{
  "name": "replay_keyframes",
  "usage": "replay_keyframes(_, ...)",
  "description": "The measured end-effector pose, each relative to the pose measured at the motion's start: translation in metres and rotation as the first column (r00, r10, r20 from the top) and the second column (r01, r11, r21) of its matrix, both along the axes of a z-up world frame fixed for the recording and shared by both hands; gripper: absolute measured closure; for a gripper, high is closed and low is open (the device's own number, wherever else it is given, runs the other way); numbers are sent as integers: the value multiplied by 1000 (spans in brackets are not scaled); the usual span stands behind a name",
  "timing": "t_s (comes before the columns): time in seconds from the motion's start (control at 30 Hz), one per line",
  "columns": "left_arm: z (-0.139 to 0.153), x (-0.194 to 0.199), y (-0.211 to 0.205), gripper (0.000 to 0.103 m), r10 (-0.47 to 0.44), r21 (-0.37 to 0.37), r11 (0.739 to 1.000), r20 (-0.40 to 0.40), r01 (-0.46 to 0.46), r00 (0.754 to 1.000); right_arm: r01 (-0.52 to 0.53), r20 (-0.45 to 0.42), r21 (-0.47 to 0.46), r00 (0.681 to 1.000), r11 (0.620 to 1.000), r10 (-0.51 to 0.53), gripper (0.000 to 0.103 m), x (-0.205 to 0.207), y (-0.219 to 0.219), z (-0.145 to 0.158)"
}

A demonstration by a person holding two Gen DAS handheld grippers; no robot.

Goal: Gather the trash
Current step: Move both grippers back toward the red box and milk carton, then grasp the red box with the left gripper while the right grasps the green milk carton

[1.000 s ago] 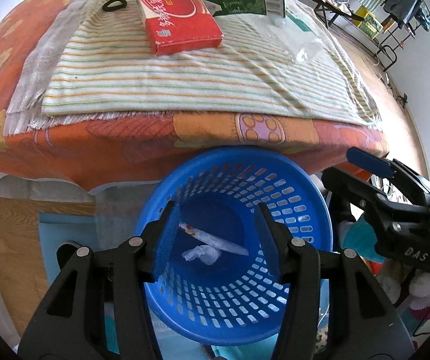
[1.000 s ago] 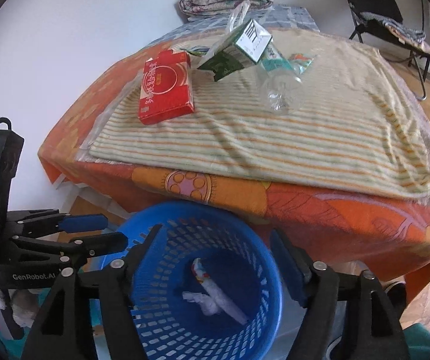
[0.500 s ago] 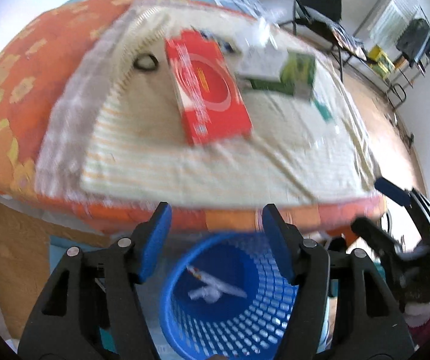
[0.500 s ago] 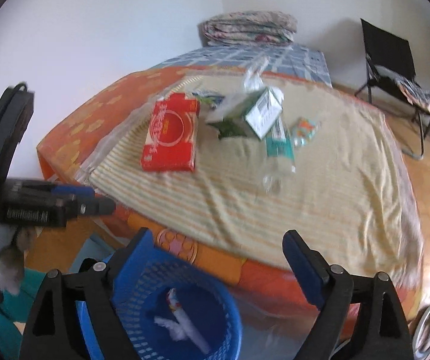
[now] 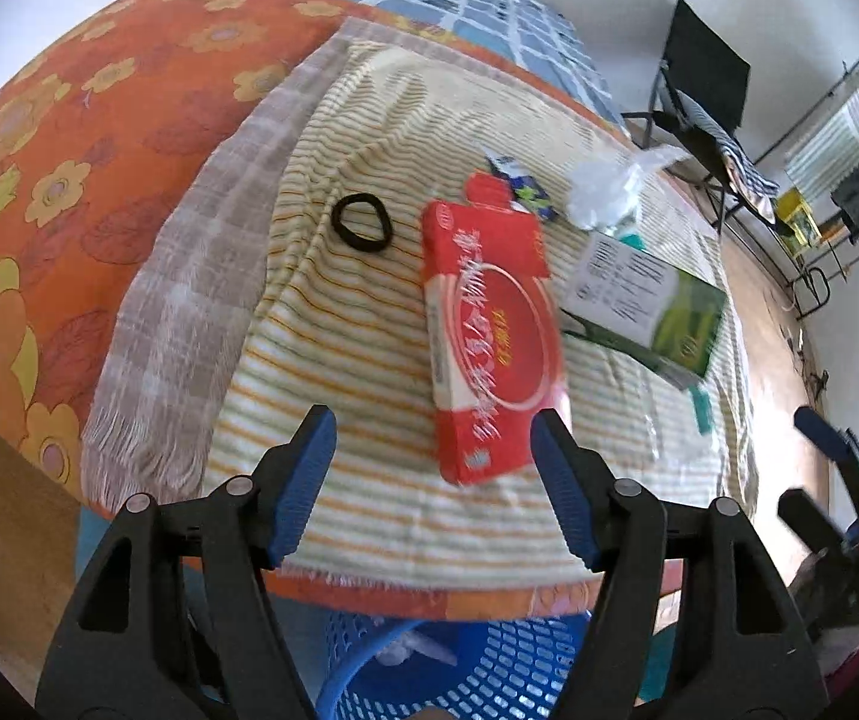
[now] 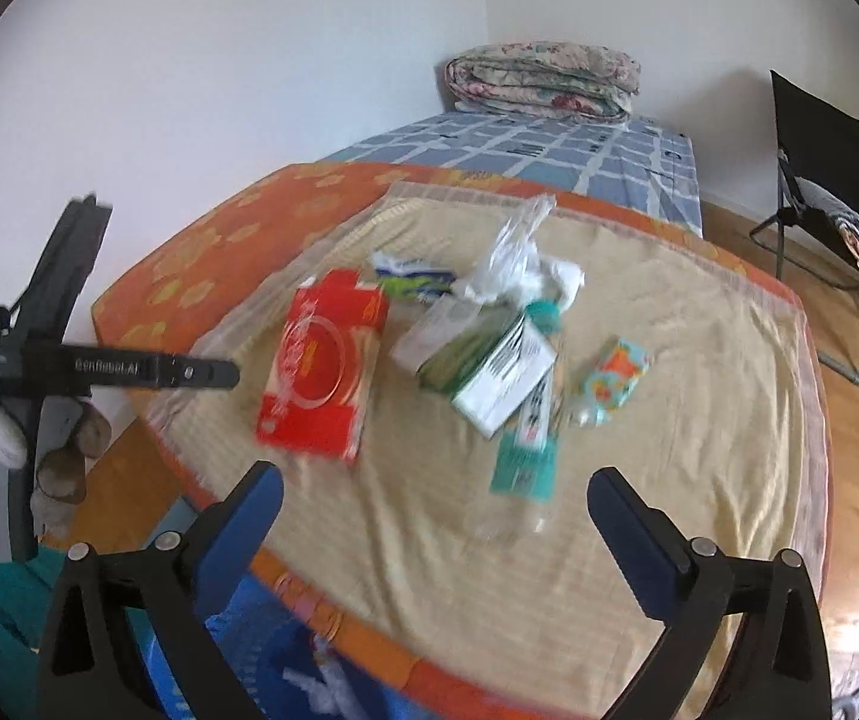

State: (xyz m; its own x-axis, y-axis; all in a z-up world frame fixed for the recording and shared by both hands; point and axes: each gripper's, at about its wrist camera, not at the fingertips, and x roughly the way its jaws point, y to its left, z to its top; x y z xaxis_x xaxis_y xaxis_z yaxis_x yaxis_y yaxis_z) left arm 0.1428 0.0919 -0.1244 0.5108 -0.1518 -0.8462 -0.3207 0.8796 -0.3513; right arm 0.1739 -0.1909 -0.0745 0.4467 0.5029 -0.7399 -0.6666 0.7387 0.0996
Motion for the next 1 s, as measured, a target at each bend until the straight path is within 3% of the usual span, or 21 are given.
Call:
replay_keyframes(0.3,-23,27,25,34,57,-101,993,-37,-61,998,-77,31,-123,996,989,81,0,53,33,-13)
replay_keyframes(0.43,-31,44,29,34,46,-154,987,-39,-52,998,-140,42,-169,988,976,149,0,56,49,-24)
replay_keyframes(0.63,-43,63,25,34,29,-201,979,-52,-39,998,-150,120,-324,973,934,197,0,54,65,-45)
replay_keyframes(0.9,-42,77,2,35,-29,-215,976,-43,19,999,-137,140,-328,971,935,191,1,66,65,-50)
replay_keyframes(1.0,-37,78,-6,48,-50,-199,979,-32,43,998,-135,136,-308,973,942,184,5,70,66,-48)
